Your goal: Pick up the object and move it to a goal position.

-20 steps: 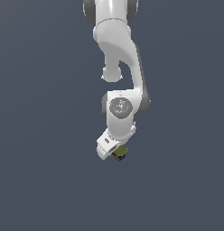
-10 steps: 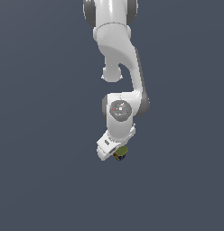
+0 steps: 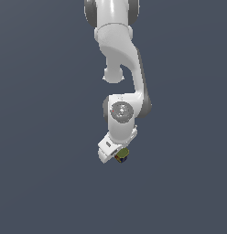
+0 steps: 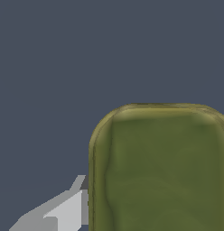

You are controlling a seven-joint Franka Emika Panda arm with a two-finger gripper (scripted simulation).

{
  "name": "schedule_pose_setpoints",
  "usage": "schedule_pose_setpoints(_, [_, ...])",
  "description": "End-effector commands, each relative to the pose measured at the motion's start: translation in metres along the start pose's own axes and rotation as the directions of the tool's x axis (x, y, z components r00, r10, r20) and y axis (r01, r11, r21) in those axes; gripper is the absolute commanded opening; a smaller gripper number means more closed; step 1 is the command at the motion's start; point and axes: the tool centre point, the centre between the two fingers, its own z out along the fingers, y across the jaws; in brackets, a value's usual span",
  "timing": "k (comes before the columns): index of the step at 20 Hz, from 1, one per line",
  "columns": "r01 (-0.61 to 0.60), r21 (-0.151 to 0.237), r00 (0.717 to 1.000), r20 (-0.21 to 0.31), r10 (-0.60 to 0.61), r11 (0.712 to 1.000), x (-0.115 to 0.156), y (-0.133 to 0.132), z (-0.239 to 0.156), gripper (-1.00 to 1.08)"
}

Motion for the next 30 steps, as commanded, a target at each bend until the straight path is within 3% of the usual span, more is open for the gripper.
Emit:
schedule_pose_setpoints(1, [-0.001, -0.001, 1.000, 0.000, 0.001, 1.000, -0.003, 0.006, -0.002, -1.00])
schedule_pose_setpoints(7, [-0.001, -0.001, 1.000, 0.000, 0.001, 1.000, -0.016, 0.037, -0.009, -1.00])
schedule_pose_setpoints(21, [-0.001, -0.001, 1.000, -0.001, 0.001, 1.000, -0.057, 0.146, -0.036, -1.00])
schedule_pose_setpoints(30, [-0.001, -0.001, 1.000, -0.001, 0.001, 1.000, -0.068, 0.178, -0.043, -1.00])
